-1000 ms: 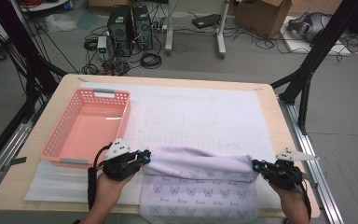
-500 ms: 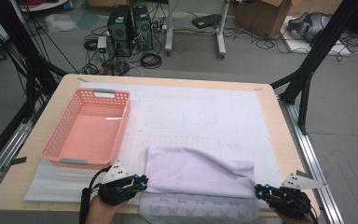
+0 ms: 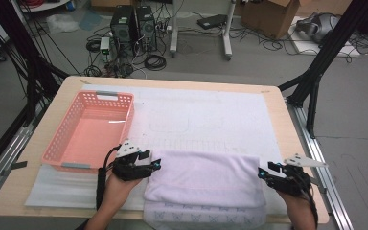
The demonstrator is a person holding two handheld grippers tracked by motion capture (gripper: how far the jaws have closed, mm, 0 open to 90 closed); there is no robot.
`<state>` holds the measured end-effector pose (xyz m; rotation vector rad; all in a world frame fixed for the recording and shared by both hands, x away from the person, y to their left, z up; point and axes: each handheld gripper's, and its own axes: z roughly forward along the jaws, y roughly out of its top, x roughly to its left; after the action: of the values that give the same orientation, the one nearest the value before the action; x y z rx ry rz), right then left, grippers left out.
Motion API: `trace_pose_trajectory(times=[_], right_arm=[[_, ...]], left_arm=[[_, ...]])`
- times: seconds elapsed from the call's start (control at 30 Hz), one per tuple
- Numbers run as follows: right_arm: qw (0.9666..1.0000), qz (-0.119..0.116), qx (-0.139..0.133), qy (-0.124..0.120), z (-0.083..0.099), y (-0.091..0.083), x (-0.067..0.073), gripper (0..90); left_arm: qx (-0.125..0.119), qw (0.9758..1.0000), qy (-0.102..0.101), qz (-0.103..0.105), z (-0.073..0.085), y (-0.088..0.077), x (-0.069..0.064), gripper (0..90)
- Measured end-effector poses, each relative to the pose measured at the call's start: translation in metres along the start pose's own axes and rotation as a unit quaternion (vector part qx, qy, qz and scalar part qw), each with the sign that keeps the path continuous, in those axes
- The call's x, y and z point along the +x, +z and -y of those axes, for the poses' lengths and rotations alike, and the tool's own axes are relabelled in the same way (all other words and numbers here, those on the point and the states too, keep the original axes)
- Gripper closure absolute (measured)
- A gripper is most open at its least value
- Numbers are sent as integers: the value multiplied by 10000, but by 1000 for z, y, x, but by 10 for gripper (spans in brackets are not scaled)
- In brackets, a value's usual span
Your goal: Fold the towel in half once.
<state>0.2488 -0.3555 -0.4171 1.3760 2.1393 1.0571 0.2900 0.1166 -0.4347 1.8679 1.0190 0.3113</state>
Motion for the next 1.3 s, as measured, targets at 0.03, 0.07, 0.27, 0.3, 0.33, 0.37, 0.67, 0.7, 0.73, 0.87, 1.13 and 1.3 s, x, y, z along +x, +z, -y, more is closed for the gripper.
trace_pose_trajectory(times=[0.03,0.07,0.27,0.3,0.33,0.37,0.67,0.7,0.73,0.87,1.13,1.3], right_arm=[[9999,85,136,9,-1,10,-2,439],[9995,153,272,57,-2,19,-4,437],[9982,86,586,-36,-6,40,-6,755],[9981,3,600,-149,-7,39,-4,832],[9974,135,629,-311,-8,39,-2,848],[9967,267,597,-478,-8,39,-1,854],[9993,1,265,260,0,35,-8,482],[9986,-100,393,345,1,36,-8,422],[9986,-127,407,299,3,36,-7,385],[9979,24,604,-230,2,35,6,490],[9985,-206,503,-11,-19,37,-2,836],[9981,-334,164,484,-39,48,-31,835]], left_arm=[[73,9999,17,-108,0,5,1,417],[120,9997,21,-232,0,8,3,421],[280,9991,-60,-328,3,16,8,422],[295,9990,-92,-332,4,17,9,421],[333,9989,-102,-317,5,18,9,418],[378,9987,-98,-331,6,18,9,414],[438,9983,275,-284,10,18,-3,517],[472,9977,371,-299,10,18,-5,596],[496,9979,329,-271,10,18,-6,663],[541,9982,154,-193,7,20,-10,847],[297,9986,-121,-416,-19,30,5,856],[163,9979,-361,-509,-46,47,23,856]])
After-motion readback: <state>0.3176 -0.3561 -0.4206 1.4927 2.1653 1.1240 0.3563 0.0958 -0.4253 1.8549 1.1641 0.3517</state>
